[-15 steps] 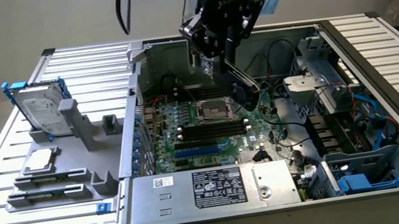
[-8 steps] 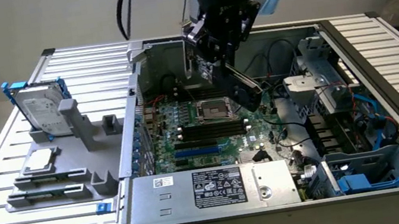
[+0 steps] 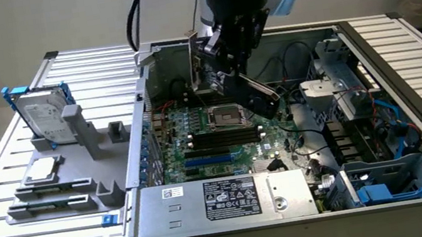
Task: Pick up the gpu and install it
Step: 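Insert the gpu into the slot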
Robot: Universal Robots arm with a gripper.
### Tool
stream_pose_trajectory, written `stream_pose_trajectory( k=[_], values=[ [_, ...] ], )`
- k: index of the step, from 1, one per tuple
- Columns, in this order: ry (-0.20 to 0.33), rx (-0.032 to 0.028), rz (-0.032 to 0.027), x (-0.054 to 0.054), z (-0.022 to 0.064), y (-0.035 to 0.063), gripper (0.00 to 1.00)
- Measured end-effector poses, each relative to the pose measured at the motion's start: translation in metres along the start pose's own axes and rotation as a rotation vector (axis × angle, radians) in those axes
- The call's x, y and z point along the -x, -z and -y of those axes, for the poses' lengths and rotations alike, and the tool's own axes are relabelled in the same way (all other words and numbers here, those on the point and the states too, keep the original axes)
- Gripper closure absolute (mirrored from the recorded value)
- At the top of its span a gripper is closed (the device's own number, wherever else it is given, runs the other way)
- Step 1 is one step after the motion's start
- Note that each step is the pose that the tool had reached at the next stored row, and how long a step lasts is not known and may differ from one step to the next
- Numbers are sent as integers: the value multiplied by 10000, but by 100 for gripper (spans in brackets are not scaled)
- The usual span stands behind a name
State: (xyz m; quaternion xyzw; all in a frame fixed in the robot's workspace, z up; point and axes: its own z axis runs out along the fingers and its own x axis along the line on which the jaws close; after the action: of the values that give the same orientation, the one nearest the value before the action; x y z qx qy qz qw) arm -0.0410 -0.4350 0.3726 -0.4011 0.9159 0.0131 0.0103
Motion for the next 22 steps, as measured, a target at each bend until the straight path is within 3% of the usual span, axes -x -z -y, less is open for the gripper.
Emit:
stream_pose_trajectory(
  k=[13,22],
  values=[
    [2355,21,7,-4,3,-158,74],
    [3995,71,-12,-6,3,-216,74]
  ],
)
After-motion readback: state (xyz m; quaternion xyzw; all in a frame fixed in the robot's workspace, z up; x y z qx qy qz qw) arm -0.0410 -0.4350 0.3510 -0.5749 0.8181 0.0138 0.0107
